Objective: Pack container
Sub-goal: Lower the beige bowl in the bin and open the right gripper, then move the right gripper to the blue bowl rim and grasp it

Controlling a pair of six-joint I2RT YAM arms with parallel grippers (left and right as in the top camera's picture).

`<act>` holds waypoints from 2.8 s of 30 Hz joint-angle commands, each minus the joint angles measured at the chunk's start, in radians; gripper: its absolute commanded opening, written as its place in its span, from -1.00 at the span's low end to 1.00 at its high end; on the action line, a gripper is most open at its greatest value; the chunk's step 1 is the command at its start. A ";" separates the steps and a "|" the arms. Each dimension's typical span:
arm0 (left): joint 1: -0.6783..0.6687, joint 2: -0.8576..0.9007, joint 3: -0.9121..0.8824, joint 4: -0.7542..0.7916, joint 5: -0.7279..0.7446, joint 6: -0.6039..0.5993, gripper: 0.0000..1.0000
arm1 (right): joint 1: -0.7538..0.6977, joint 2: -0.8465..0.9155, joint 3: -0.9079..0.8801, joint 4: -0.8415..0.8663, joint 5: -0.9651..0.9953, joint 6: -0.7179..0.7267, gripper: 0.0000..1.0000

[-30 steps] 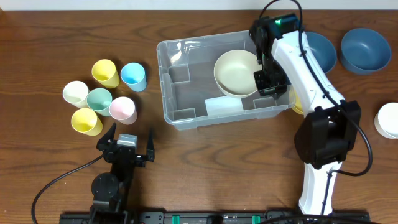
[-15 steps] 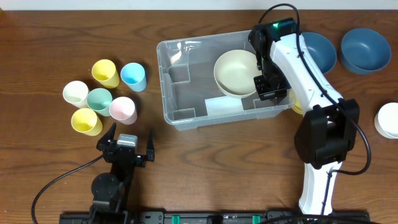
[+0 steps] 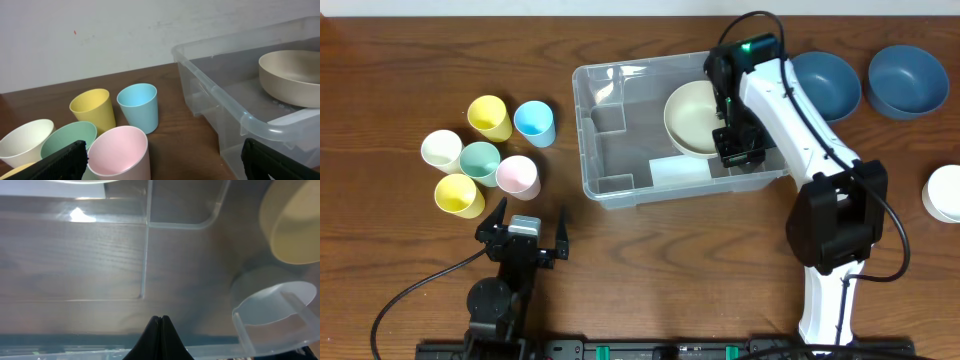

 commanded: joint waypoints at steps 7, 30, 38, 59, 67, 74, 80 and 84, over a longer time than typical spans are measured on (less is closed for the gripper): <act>0.006 -0.006 -0.015 -0.038 -0.001 0.005 0.96 | 0.012 -0.035 -0.079 -0.003 -0.026 0.019 -0.97; 0.006 -0.006 -0.015 -0.038 -0.001 0.005 0.96 | -0.169 -0.194 0.174 0.245 0.111 -0.038 -0.23; 0.006 -0.006 -0.015 -0.038 -0.001 0.005 0.96 | -0.382 -0.156 0.187 0.379 0.088 -0.010 -0.09; 0.006 -0.006 -0.015 -0.038 -0.001 0.005 0.96 | -0.595 0.196 0.187 0.476 0.014 0.175 -0.36; 0.006 -0.006 -0.015 -0.038 -0.001 0.005 0.96 | -0.595 0.259 0.187 0.500 -0.030 0.179 -0.55; 0.006 -0.006 -0.015 -0.038 -0.001 0.005 0.96 | -0.602 0.259 0.187 0.510 -0.029 0.179 -0.88; 0.006 -0.006 -0.015 -0.038 -0.001 0.005 0.96 | -0.606 0.259 0.187 0.518 -0.026 0.175 -0.97; 0.006 -0.006 -0.015 -0.038 -0.001 0.005 0.96 | -0.612 0.253 0.188 0.525 -0.022 0.175 -0.97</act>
